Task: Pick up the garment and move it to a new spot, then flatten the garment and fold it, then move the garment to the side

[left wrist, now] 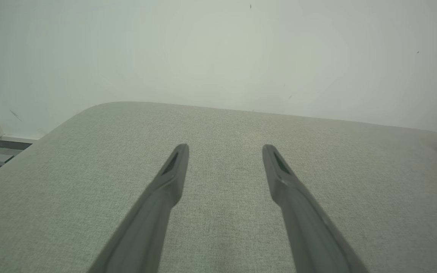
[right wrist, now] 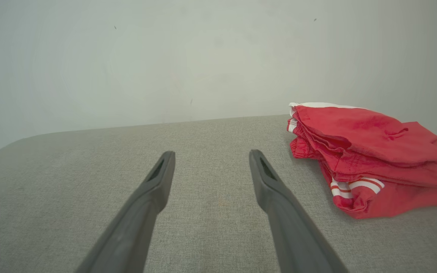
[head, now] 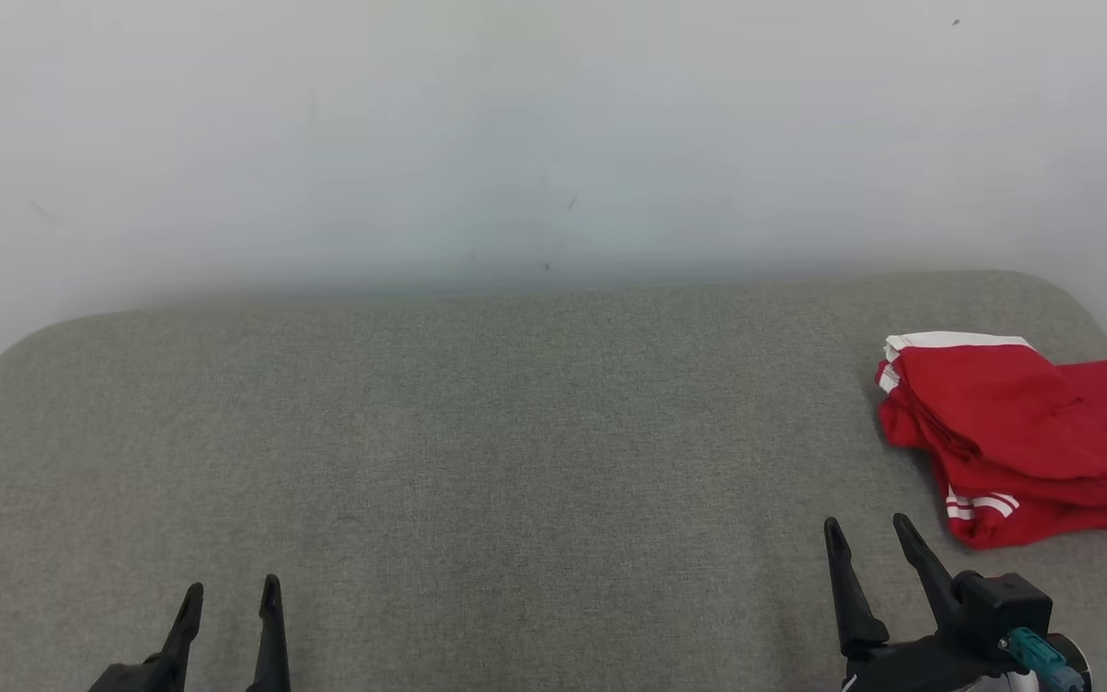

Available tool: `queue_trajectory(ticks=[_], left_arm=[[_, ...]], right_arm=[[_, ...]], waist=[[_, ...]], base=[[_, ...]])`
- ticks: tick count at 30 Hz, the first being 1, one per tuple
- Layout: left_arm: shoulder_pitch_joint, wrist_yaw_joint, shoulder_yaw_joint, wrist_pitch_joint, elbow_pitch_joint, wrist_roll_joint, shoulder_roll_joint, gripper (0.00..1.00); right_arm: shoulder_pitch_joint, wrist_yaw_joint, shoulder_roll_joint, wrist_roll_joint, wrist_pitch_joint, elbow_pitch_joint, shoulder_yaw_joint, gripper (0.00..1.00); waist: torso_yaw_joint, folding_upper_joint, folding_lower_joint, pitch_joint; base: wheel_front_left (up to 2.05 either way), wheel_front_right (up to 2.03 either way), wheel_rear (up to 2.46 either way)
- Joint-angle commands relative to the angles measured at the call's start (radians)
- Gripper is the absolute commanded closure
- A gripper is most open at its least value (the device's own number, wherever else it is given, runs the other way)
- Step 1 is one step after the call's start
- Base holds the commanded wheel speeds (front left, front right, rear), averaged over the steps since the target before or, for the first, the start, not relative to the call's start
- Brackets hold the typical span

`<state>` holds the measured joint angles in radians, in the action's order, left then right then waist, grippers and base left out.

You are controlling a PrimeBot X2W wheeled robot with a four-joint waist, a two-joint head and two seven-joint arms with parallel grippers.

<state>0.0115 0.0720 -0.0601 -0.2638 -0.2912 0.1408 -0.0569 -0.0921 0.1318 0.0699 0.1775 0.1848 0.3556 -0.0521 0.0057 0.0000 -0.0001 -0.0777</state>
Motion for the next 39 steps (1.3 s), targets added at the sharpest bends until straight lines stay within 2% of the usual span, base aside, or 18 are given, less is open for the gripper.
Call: queue_trajectory(ticks=[1, 16, 33, 34, 39], left_arm=[[-0.01, 0.005, -0.003, 0.0, -0.002, -0.007, 0.001, 0.0], [-0.016, 0.014, -0.022, 0.0, -0.005, -0.011, 0.003, 0.0], [-0.021, 0.025, -0.045, 0.0, -0.008, -0.016, 0.004, 0.0], [-0.014, 0.025, -0.043, 0.0, -0.008, -0.015, 0.004, 1.0], [-0.037, 0.025, -0.045, 0.008, -0.054, -0.01, 0.014, 1.0]], right_arm=[[0.014, -0.003, -0.006, -0.007, -0.001, -0.008, 0.005, 0.0], [0.044, -0.003, -0.017, -0.005, -0.031, -0.06, 0.023, 0.0], [0.029, -0.003, -0.02, 0.019, -0.024, -0.039, 0.013, 0.0], [0.031, 0.0, -0.018, 0.015, -0.026, -0.04, 0.013, 1.0], [0.064, 0.0, -0.018, 0.021, -0.03, 0.004, 0.014, 1.0]], waist=[[-0.003, 0.0, 0.0001, -0.004], [-0.022, 0.0, 0.0001, -0.013], [-0.026, 0.0, 0.0001, -0.018], [-0.026, 0.0, 0.0001, -0.018], [-0.026, 0.0, 0.0001, -0.018]], base=[[0.0, 0.0, 0.0], [0.0, 0.0, 0.0], [0.0, 0.0, 0.0], [0.0, 0.0, 0.0], [0.0, 0.0, 0.0]])
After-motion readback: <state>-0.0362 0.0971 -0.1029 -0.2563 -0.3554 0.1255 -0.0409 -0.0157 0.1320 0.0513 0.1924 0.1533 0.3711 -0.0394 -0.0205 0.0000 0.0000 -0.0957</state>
